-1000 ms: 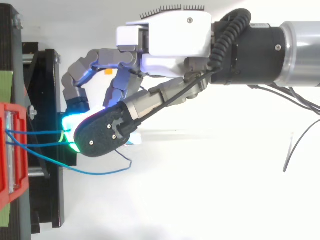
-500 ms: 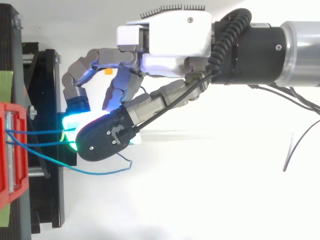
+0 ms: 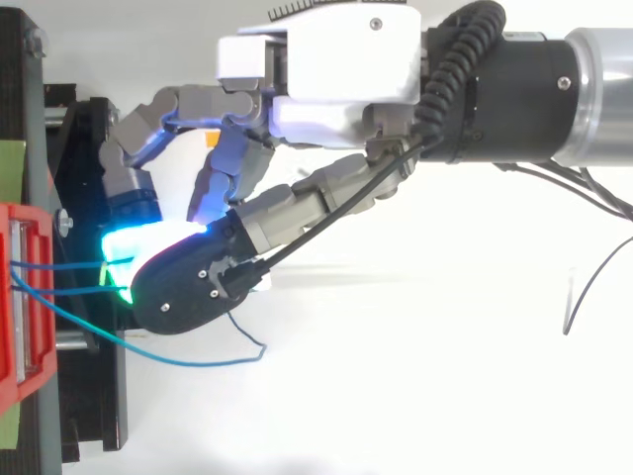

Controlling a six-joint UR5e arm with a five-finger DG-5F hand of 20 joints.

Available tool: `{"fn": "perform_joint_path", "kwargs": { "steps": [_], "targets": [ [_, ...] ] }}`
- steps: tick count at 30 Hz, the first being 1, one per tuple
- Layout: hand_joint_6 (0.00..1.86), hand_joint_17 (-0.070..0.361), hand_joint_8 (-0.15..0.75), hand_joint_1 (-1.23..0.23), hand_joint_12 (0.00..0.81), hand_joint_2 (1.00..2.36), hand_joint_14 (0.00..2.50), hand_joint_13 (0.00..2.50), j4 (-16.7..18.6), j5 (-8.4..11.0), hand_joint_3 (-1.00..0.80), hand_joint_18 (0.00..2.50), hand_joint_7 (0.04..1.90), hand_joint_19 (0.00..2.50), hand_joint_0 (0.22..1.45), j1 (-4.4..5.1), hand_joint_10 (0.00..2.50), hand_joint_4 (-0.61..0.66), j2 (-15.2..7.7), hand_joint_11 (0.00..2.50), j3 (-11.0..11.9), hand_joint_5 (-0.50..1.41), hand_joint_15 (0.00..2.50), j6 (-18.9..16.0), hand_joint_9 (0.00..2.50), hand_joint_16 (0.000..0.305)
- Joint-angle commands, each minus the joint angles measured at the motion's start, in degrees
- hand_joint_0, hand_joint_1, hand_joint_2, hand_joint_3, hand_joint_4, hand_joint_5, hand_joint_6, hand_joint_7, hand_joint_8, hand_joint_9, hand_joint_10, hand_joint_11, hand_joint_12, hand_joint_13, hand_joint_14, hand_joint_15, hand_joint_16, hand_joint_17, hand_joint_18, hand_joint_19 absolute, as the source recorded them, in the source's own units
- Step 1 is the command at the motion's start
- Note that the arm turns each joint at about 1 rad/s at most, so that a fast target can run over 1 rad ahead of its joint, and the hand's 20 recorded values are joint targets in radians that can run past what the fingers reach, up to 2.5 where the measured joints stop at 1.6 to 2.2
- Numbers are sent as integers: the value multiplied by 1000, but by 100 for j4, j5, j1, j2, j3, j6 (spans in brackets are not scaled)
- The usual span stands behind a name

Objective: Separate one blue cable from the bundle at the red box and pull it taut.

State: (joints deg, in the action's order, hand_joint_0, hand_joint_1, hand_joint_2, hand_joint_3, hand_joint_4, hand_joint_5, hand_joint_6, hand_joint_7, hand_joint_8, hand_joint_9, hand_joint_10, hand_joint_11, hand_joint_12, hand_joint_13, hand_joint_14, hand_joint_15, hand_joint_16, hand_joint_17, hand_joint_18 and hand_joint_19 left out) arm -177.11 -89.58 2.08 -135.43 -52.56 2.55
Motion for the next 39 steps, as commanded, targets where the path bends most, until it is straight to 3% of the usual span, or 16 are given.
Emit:
{"fn": "perform_joint_path", "kwargs": {
  "steps": [1,4,8,12,17,20,28,39],
  "targets": [
    [860,71,310,-783,319,1026,23,1006,-130,19,-37,599,1213,726,599,3,18,44,-1,1410,97,-134,1130,87,1231,32],
    [861,74,305,-791,325,1025,24,994,-183,2,-16,601,1212,701,601,3,19,14,-1,1393,97,-130,1126,158,1218,33],
    [861,75,306,-794,319,1024,25,836,-183,-7,-14,608,1198,685,599,-14,22,-16,-1,966,97,-127,862,158,1065,33],
    [855,78,299,-794,304,1020,21,698,-192,-7,-50,618,1181,667,599,-14,18,-12,-1,765,88,-127,666,158,963,35],
    [791,73,293,-735,291,1008,21,643,-201,-7,-380,563,1165,710,553,-23,21,58,-1,794,88,-129,654,272,936,33],
    [784,74,294,-712,292,1003,21,644,-201,-7,-446,557,1144,711,548,-32,19,58,-1,797,88,-131,657,272,936,33],
    [777,72,305,-670,282,1003,19,651,-183,19,-468,560,1131,731,545,-32,20,63,-1,828,97,-130,661,281,954,32],
    [809,65,304,-668,262,1016,21,648,-183,28,-260,543,1155,739,583,-32,21,32,-1,867,97,-122,659,281,992,29]
  ]
}}
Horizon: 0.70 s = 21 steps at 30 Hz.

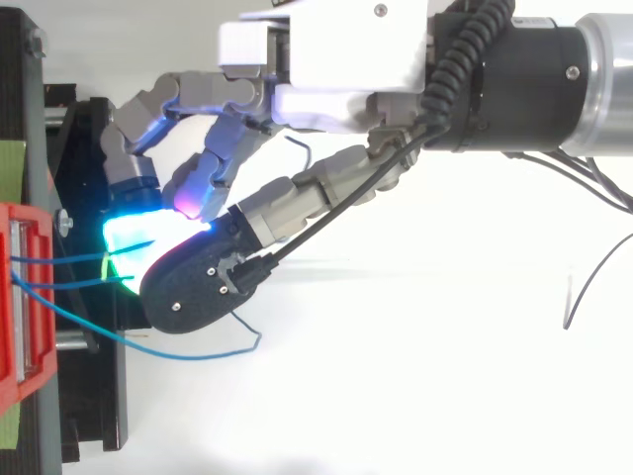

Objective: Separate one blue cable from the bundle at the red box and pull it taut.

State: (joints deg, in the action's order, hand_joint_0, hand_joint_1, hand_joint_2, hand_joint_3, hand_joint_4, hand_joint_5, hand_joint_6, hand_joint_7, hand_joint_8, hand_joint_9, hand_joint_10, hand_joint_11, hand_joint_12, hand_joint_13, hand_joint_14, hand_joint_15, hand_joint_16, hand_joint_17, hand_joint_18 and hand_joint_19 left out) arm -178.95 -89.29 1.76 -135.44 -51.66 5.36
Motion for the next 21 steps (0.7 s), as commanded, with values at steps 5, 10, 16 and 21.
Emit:
{"fn": "perform_joint_path", "kwargs": {
  "steps": [5,10,16,21],
  "targets": [
    [821,65,305,-663,263,1017,21,651,1,8,-203,544,1159,747,578,0,22,22,0,882,6,-123,668,1,999,29],
    [799,68,307,-644,269,1008,21,655,-8,8,-382,556,1145,744,551,0,21,53,0,888,-2,-125,670,1,1005,30],
    [790,67,312,-550,264,1005,21,658,1,8,-443,548,1133,742,546,9,20,63,0,867,-2,-124,673,1,1010,30],
    [785,63,309,-547,254,1007,21,652,-8,8,-399,532,1144,749,568,9,22,60,0,881,-2,-122,663,1,1006,28]
  ]
}}
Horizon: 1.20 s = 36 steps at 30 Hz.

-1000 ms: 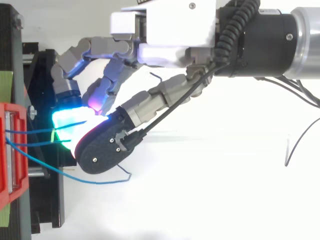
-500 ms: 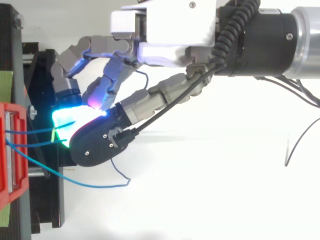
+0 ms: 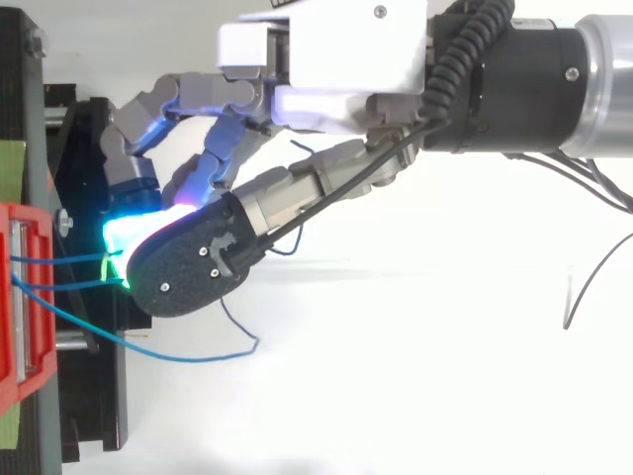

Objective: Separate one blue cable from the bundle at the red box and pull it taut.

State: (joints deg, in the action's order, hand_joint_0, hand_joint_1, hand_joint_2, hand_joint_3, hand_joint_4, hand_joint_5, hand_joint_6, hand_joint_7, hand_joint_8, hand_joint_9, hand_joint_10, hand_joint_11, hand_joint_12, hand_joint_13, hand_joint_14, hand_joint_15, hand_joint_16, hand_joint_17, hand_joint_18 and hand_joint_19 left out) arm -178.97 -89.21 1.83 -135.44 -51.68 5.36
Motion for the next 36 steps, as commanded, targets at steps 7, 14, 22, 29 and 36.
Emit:
{"fn": "perform_joint_path", "kwargs": {
  "steps": [7,14,22,29,36],
  "targets": [
    [812,63,314,-654,255,1016,20,654,3,0,-214,539,1174,741,578,2,22,38,0,902,0,-118,652,0,1034,28],
    [819,74,322,-699,279,1018,18,678,3,0,-130,607,1169,722,573,2,21,-32,0,890,0,-105,654,0,1066,33],
    [819,75,283,-748,284,1021,15,627,-24,9,-72,643,1206,666,584,-7,21,-106,0,881,0,-94,486,0,1092,33],
    [820,69,229,-765,242,1020,7,470,12,9,-54,636,1200,560,584,11,7,-84,0,242,-141,-91,224,-18,623,31],
    [810,69,176,-760,236,1019,7,457,12,0,-87,629,1189,564,585,11,0,-87,0,0,-114,-92,206,0,393,31]
  ]
}}
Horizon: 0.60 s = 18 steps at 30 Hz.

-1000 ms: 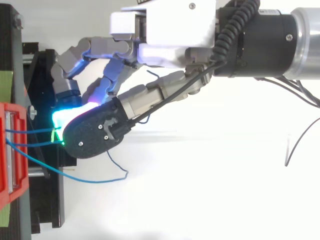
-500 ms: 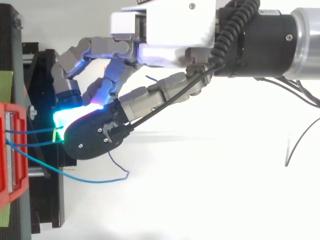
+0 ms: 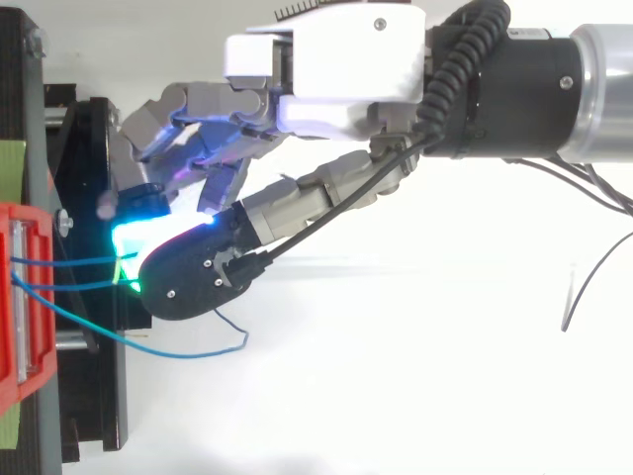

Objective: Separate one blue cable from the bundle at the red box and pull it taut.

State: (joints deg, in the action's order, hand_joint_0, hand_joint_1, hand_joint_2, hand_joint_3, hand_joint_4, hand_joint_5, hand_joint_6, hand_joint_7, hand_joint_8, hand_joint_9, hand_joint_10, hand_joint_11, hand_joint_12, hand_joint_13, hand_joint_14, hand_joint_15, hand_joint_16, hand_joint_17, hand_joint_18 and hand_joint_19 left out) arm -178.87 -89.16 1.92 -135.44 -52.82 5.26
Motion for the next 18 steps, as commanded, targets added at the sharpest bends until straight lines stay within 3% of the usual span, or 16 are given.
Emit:
{"fn": "perform_joint_path", "kwargs": {
  "steps": [1,4,6,8,10,11,13,15,18],
  "targets": [
    [810,69,175,-760,240,1019,7,465,1,-5,-89,628,1178,555,585,1,0,-86,0,0,0,-92,204,1,393,31],
    [803,68,223,-753,255,1021,8,504,-8,-23,-115,627,1200,573,588,-17,3,-78,0,116,-9,-95,243,10,588,30],
    [807,67,275,-743,260,1021,10,544,-16,-32,-128,631,1196,578,587,-17,13,-73,0,428,-17,-103,283,1,854,30],
    [809,68,279,-740,267,1020,10,559,1,-32,-135,636,1186,576,588,-17,19,-70,0,598,-17,-104,310,10,902,30],
    [811,68,278,-737,271,1020,11,568,10,-49,-139,641,1184,579,589,-52,18,-65,0,690,-140,-106,329,1,905,30],
    [811,69,280,-734,282,1021,13,597,19,-58,-132,639,1187,582,586,-69,22,-64,0,941,-176,-107,395,1,896,31],
    [812,69,283,-732,285,1021,14,615,63,-128,-130,640,1193,588,585,-105,18,-59,0,1083,-255,-107,444,1,858,31],
    [817,69,282,-728,287,1021,17,626,151,-260,-130,647,1185,586,584,-175,15,-63,53,1065,-369,-109,484,194,766,31],
    [824,70,292,-722,291,1021,17,628,133,-260,-136,642,1166,591,584,-201,11,-62,132,1053,-430,-113,503,388,707,31]
  ]
}}
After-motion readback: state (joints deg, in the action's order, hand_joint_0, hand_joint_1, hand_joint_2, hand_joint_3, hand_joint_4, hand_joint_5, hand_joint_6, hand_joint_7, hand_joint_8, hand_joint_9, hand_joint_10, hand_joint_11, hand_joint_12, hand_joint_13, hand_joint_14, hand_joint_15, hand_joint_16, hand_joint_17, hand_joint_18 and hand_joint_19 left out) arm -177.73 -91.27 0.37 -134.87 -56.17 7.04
